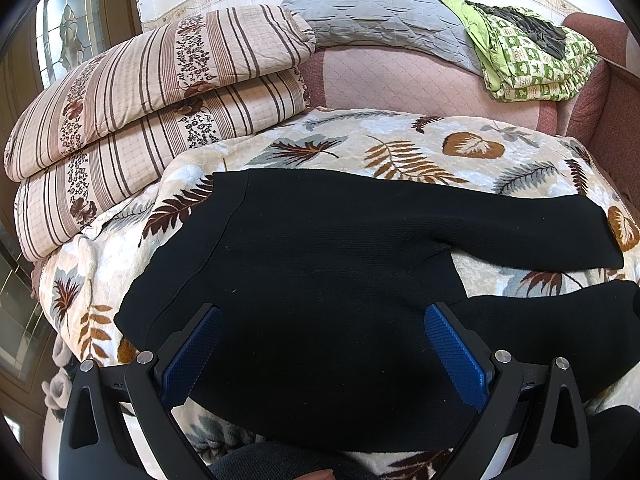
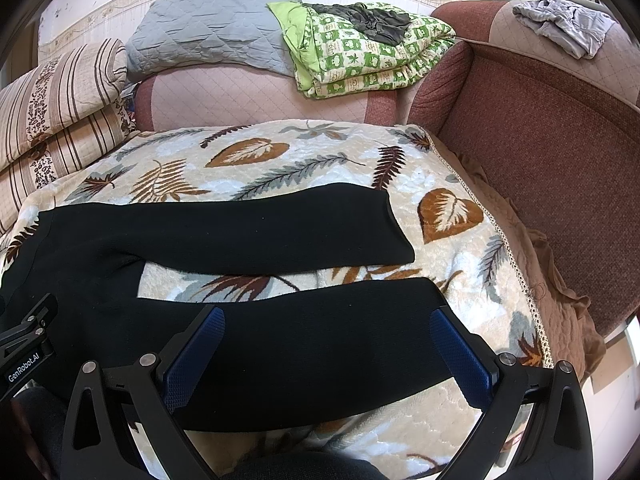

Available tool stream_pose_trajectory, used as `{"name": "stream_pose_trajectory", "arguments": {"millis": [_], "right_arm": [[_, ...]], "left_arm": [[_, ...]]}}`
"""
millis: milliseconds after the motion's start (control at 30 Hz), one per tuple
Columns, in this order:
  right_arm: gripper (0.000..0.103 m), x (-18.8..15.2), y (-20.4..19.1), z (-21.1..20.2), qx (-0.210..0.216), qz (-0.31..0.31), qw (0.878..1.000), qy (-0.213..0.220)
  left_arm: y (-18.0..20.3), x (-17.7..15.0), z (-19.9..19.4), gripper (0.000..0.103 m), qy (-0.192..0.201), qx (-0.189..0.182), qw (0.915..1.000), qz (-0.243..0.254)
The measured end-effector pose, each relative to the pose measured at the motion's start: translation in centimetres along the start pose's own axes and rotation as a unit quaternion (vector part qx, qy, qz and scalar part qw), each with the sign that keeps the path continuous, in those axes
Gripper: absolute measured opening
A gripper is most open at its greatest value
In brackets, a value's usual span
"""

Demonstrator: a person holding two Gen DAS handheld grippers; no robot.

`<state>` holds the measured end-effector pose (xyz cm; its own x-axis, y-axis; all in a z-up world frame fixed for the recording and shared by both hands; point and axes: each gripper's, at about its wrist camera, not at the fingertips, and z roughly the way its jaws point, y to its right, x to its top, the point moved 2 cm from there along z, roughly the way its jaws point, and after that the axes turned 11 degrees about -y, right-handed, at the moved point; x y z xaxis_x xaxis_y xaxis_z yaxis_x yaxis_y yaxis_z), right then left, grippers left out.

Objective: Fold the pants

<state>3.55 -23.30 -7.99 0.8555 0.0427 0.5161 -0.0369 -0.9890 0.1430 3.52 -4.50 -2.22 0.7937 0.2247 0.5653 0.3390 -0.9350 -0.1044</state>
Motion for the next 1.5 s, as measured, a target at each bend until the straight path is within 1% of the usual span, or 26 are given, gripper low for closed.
{"name": "stream_pose_trajectory", "arguments": {"millis": [1500], "right_arm": [[0.103,0.02,-0.09,0.07,0.001,0.000,1.000,-0.001]], "left_arm": [[0.28,0.01,-0.05,0.102,-0.001,-0.001,1.0000,0.000]]}}
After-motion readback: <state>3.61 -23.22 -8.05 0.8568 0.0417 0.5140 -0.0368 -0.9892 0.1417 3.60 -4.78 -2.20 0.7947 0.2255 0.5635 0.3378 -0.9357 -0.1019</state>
